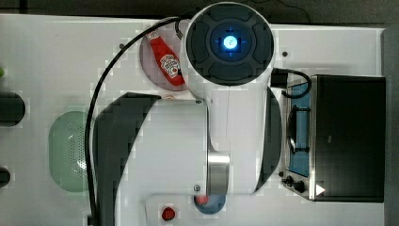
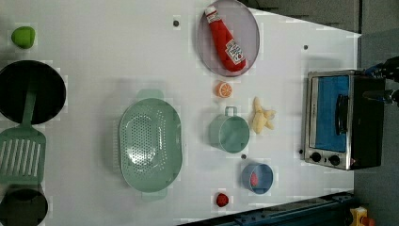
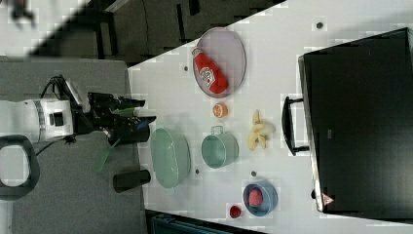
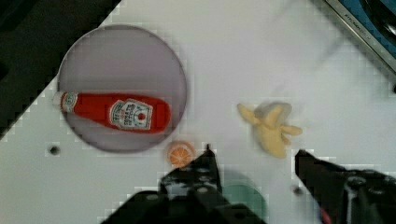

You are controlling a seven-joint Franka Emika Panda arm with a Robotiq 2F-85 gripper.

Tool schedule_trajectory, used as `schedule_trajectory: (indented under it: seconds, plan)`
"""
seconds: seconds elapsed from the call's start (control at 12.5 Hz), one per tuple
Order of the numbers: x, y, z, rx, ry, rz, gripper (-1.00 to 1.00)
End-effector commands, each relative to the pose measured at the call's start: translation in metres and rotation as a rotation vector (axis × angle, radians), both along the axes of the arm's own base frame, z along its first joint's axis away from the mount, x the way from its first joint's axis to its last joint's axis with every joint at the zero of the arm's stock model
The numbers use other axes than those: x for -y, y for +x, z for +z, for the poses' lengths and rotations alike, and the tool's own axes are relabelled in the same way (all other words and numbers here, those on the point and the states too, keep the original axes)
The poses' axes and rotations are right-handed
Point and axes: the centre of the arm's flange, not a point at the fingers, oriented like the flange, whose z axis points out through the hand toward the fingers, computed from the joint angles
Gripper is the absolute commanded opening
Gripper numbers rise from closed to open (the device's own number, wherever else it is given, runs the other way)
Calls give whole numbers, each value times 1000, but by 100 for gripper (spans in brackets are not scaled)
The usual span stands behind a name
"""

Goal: Pick Banana and place it in strainer.

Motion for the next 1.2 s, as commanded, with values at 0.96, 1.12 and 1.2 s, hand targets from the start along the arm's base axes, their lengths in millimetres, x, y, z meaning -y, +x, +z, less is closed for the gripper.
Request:
schedule_trajectory:
  seconds: [0.96, 1.12, 1.2]
  plan:
    - [15, -118, -77, -21, 21, -26, 100]
    - [16, -104, -126, 20, 19, -26, 100]
    - [16, -98, -151, 36, 18, -26, 100]
